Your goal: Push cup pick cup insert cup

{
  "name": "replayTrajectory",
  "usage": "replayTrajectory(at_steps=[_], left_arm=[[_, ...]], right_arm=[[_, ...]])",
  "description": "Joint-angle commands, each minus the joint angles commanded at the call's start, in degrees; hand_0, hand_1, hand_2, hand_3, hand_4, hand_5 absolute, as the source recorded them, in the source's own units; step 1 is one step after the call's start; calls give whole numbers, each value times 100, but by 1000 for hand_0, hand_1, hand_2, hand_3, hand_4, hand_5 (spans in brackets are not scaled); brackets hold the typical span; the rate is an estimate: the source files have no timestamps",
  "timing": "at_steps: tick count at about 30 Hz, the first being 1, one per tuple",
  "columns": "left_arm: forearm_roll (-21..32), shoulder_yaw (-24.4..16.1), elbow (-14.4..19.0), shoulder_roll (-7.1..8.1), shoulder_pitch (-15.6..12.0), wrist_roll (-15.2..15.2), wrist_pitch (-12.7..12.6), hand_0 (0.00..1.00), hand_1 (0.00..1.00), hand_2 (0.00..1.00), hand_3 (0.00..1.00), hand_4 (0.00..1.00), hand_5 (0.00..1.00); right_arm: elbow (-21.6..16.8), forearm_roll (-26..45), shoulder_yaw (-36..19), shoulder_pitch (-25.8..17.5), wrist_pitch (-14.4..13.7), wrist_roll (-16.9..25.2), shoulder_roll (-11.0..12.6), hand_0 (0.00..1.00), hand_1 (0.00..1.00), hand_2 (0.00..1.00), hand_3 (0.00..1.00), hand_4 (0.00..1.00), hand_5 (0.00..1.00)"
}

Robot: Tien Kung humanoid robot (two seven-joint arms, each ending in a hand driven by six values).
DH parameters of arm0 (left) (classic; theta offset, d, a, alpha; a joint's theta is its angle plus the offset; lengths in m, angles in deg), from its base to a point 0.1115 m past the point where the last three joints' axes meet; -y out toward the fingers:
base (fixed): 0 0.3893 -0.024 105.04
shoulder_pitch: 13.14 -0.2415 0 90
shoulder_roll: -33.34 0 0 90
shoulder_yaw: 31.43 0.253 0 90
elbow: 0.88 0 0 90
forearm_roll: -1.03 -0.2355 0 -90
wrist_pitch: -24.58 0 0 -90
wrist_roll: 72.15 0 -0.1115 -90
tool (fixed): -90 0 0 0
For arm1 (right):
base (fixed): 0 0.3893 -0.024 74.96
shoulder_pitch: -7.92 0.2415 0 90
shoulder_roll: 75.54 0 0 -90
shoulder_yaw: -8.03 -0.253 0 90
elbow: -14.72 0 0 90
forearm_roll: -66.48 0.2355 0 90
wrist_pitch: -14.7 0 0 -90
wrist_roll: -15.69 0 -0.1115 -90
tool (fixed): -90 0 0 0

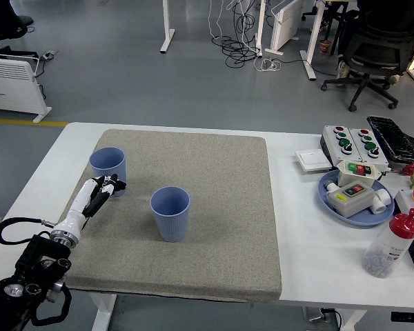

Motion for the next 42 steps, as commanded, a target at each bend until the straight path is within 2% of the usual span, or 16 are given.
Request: replayTrajectory(at_steps=[9,14,15,17,21,25,26,27,32,33,35,37,38,39,41,42], left_arm=[[26,34,-193,-43,148,-12,25,704,657,580,519,525,998],[134,-89,45,7,24,49,37,704,657,580,519,525,998],[180,-124,119,19,-12,68,42,655,636,566,519,524,998],[143,-228,289,42,-81,97,27,655,636,566,519,524,998],[-112,-476,727,150,-261,218,-31,642,634,572,526,531,998],[-536,-751,1351,361,-541,529,-145,642,634,572,526,531,998],[-647,-786,1521,409,-601,616,-144,642,634,572,526,531,998],[-770,-832,1691,475,-682,723,-158,576,638,609,600,620,998],[-1123,-1109,2705,699,-1123,1195,-347,576,638,609,600,620,998],[-1180,-1136,2899,720,-1172,1257,-367,646,727,746,749,710,998],[-1387,-1182,3332,795,-1252,1431,-367,646,727,746,749,710,998],[-1742,-1226,3743,894,-1253,1645,-229,646,727,746,749,710,998],[-2002,-1242,3971,951,-1220,1813,-48,646,727,746,749,710,998],[-2186,-1250,4100,988,-1185,1909,54,776,850,906,867,795,943],[-2657,-1259,4388,1078,-1069,2256,503,776,850,906,867,795,943],[-2881,-1260,4433,1088,-1056,2325,652,776,850,906,867,795,943]], right_arm=[[-4,-4,-2,4,-1,-2,3,706,648,651,577,76,461],[-4,4,-1,1,-2,-4,6,706,648,651,577,76,461],[-4,1,-3,0,-2,-6,6,706,648,652,577,75,463],[-3,22,8,-6,-3,1,6,706,648,652,577,75,463],[1,43,21,-10,1,7,10,706,648,651,577,75,464],[4,136,78,-16,0,39,19,706,648,651,577,75,464],[4,162,92,-16,-1,47,21,706,648,651,577,75,464],[6,184,102,-17,-2,53,22,706,648,651,576,76,464],[16,324,182,-28,-13,106,32,706,648,651,576,76,464],[17,348,192,-33,-14,113,32,706,648,651,575,76,465],[20,386,205,-47,-18,125,32,706,648,651,575,76,465],[21,341,188,-48,-14,113,38,706,648,651,575,76,465],[23,286,161,-45,-11,97,39,706,648,651,575,76,465],[23,266,148,-47,-10,90,40,707,647,651,576,76,465],[22,255,136,-55,-11,81,43,707,647,651,576,76,465],[22,255,135,-56,-11,81,43,707,647,651,576,76,465]])
